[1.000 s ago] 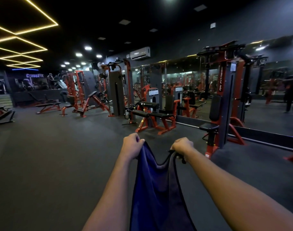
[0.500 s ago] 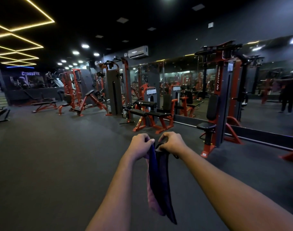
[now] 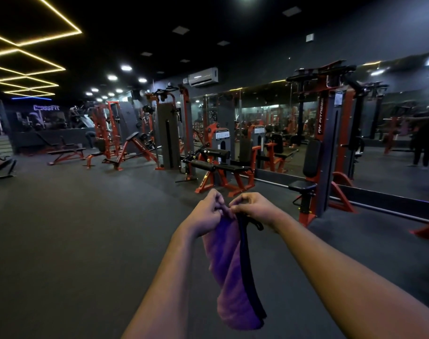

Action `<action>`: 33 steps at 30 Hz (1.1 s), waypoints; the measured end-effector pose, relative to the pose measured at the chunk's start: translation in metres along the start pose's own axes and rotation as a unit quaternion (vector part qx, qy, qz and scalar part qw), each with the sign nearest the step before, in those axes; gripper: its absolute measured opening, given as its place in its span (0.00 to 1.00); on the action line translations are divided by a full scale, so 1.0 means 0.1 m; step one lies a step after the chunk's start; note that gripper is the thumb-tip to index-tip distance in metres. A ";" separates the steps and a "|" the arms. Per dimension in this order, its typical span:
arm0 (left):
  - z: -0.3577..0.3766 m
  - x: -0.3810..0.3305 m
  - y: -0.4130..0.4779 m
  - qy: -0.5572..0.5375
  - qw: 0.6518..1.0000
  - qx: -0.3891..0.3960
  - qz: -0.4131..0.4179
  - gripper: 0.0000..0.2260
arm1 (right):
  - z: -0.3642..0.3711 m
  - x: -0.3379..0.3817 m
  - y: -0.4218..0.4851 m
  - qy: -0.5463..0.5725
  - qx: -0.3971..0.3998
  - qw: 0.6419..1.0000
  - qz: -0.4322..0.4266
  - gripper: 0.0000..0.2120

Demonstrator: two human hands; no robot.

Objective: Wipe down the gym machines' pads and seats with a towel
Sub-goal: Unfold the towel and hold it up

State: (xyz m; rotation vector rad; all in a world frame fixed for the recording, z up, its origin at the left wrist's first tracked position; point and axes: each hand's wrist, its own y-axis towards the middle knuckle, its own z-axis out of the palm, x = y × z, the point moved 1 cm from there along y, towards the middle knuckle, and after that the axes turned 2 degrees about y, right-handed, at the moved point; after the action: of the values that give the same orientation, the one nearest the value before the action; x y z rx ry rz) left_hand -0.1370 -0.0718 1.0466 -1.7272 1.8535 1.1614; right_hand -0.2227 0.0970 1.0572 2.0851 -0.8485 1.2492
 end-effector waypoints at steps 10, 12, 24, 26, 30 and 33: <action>-0.06 0.30 -0.17 0.048 0.985 0.117 -0.115 0.17 | -0.23 0.05 -0.08 -0.095 0.037 0.994 -0.037 0.12; -0.03 0.30 -0.21 0.042 0.983 0.142 -0.105 0.13 | -0.27 0.06 -0.10 -0.107 0.036 0.993 -0.045 0.12; 0.39 0.20 -0.19 0.020 0.987 0.150 -0.055 0.09 | -0.36 -0.02 -0.16 -0.147 -0.102 0.982 -0.052 0.18; 0.46 0.16 -0.15 0.050 0.985 0.151 -0.064 0.16 | -0.39 -0.03 -0.19 -0.129 -0.117 0.984 -0.048 0.18; 0.58 0.08 -0.13 0.136 0.965 0.195 -0.116 0.20 | -0.48 -0.12 -0.23 -0.119 -0.132 0.984 -0.033 0.19; 0.53 0.04 -0.10 0.150 0.959 0.208 -0.117 0.22 | -0.56 -0.25 -0.23 -0.164 -0.139 0.977 -0.009 0.22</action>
State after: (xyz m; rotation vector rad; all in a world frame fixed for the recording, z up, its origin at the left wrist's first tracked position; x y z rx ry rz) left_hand -0.1427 -0.0340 1.0089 -1.8739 1.8238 0.3961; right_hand -0.2453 0.1588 1.0543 2.0868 -1.0770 0.7336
